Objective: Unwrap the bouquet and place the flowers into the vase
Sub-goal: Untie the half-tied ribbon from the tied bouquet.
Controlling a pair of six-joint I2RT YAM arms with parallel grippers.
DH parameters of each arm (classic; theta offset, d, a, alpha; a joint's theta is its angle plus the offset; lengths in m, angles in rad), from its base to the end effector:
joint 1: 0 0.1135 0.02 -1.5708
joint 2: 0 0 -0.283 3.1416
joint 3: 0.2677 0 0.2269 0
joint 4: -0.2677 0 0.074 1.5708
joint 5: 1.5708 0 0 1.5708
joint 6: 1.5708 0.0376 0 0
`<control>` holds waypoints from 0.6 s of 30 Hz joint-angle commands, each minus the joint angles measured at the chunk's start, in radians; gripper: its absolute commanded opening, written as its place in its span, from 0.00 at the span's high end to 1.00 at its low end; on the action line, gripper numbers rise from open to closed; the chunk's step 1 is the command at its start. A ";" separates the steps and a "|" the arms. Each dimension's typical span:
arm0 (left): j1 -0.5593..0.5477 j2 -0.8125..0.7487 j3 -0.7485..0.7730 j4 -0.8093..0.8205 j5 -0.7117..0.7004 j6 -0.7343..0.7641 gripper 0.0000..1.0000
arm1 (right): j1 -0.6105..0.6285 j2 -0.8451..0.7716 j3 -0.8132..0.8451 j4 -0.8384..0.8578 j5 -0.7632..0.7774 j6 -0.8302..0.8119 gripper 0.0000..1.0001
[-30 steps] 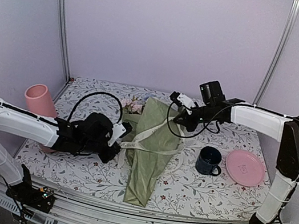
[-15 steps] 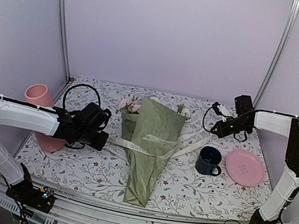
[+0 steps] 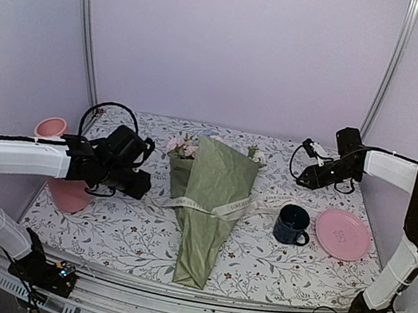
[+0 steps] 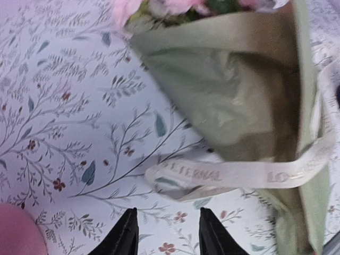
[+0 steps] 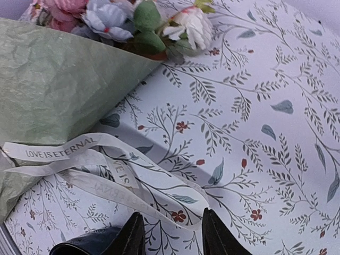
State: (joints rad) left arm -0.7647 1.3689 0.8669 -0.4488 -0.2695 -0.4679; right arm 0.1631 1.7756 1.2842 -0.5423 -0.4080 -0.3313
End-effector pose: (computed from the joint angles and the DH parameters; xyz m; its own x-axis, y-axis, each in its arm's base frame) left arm 0.1859 -0.1645 0.2483 -0.7748 0.1409 -0.6163 0.2311 0.9705 -0.0687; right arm 0.3472 0.0723 0.2470 -0.6881 -0.4158 -0.5947 -0.6061 0.7799 0.1559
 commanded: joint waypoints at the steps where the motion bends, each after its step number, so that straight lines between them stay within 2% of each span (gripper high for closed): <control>1: -0.105 -0.022 0.095 0.158 0.172 0.271 0.55 | 0.010 -0.023 0.081 -0.067 -0.190 -0.120 0.59; 3: -0.171 0.034 0.144 0.199 0.247 0.400 0.50 | 0.037 0.026 0.125 -0.102 -0.213 -0.188 0.58; 8: -0.270 0.273 0.350 0.174 0.251 0.599 0.48 | 0.149 0.106 0.187 -0.136 -0.237 -0.327 0.55; 13: -0.289 0.430 0.466 0.146 0.236 0.713 0.48 | 0.242 0.163 0.222 -0.127 -0.249 -0.406 0.54; 18: -0.291 0.501 0.500 0.118 0.185 0.760 0.48 | 0.273 0.219 0.254 -0.140 -0.303 -0.412 0.51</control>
State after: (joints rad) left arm -1.0512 1.8484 1.3293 -0.2989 -0.0429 0.2016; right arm 0.4339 1.9614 1.5005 -0.6605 -0.6491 -0.6983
